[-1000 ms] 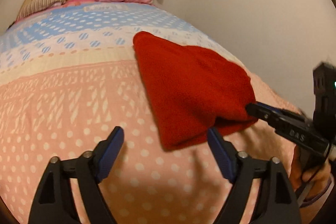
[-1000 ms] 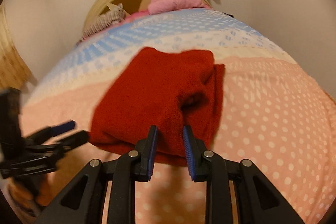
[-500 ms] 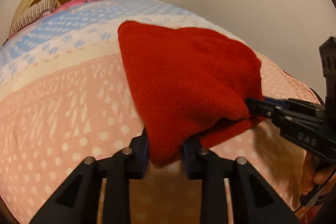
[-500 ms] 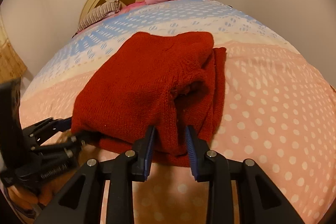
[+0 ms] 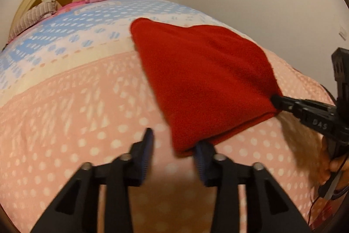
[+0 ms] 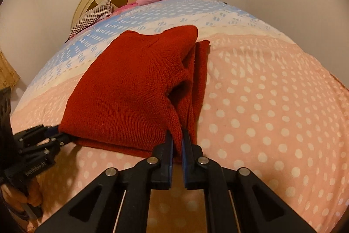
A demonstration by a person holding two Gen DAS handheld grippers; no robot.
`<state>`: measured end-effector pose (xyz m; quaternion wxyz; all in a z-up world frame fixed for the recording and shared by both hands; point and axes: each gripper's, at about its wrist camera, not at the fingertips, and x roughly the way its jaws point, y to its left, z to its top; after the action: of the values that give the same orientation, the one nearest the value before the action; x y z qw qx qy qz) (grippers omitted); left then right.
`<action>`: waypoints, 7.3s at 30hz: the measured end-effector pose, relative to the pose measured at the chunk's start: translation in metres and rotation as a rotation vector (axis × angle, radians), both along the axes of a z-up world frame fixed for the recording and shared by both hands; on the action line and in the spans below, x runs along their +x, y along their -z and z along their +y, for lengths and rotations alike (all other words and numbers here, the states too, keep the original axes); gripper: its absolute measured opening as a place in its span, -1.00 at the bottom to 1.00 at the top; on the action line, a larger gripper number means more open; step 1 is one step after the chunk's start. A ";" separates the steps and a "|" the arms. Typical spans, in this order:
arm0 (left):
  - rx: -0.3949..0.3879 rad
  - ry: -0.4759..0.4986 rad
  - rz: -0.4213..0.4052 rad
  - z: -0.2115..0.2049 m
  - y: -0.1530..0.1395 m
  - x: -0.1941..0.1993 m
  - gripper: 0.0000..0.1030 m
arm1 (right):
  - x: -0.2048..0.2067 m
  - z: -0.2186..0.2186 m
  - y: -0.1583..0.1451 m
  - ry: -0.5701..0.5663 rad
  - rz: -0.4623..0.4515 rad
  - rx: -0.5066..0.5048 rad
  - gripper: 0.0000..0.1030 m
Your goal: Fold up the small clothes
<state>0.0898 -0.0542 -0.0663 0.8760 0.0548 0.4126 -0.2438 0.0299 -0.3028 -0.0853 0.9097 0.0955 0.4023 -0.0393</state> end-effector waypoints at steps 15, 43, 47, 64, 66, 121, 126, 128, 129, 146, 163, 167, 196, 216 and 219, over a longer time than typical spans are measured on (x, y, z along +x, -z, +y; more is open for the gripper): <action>0.015 -0.218 -0.059 0.038 -0.029 0.030 0.19 | -0.021 -0.001 -0.061 0.045 -0.164 -0.005 -0.56; -0.006 -0.127 -0.053 -0.020 -0.014 0.045 0.59 | 0.030 0.011 -0.009 0.032 -0.090 -0.034 -0.54; -0.167 -0.119 0.047 0.013 -0.023 0.058 0.68 | 0.016 0.009 -0.011 -0.020 -0.066 0.024 -0.43; -0.533 -0.131 0.307 -0.015 0.025 0.151 0.61 | 0.116 -0.087 0.010 0.058 -0.069 0.476 0.46; -0.479 -0.093 0.258 -0.024 0.024 0.146 0.61 | 0.123 -0.084 0.018 0.034 -0.074 0.448 0.46; -0.107 0.167 -0.087 -0.085 -0.056 -0.061 -0.33 | -0.152 0.024 -0.096 0.223 -0.264 -0.136 -0.25; -0.095 0.220 -0.086 -0.110 -0.056 -0.072 -0.33 | -0.177 0.006 -0.089 0.280 -0.255 -0.129 -0.25; -0.089 0.234 -0.089 -0.118 -0.056 -0.076 -0.33 | -0.185 0.000 -0.089 0.302 -0.259 -0.140 -0.25; -0.085 0.241 -0.091 -0.124 -0.056 -0.078 -0.33 | -0.188 -0.003 -0.089 0.309 -0.261 -0.147 -0.25; -0.055 0.279 -0.103 -0.159 -0.055 -0.077 -0.33 | -0.201 -0.027 -0.096 0.400 -0.278 -0.189 -0.25; -0.087 0.221 -0.161 -0.154 -0.078 -0.076 -0.33 | -0.183 -0.007 -0.129 0.276 -0.295 -0.365 -0.25; -0.063 0.230 -0.159 -0.164 -0.072 -0.074 -0.33 | -0.191 -0.016 -0.122 0.302 -0.306 -0.329 -0.25; 0.056 0.198 -0.161 -0.247 -0.028 -0.038 -0.33 | -0.146 -0.117 -0.071 0.407 -0.239 -0.224 -0.85; 0.062 0.172 -0.107 -0.246 -0.018 -0.027 0.06 | -0.116 -0.231 -0.007 0.487 -0.026 0.395 0.20; 0.059 0.173 -0.102 -0.248 -0.020 -0.029 0.06 | -0.110 -0.219 -0.017 0.441 -0.042 0.277 -0.37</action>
<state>0.0608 -0.3018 -0.0460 0.8696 0.1283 0.3681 -0.3031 -0.0804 -0.5222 -0.0687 0.8655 0.3053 0.3544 -0.1791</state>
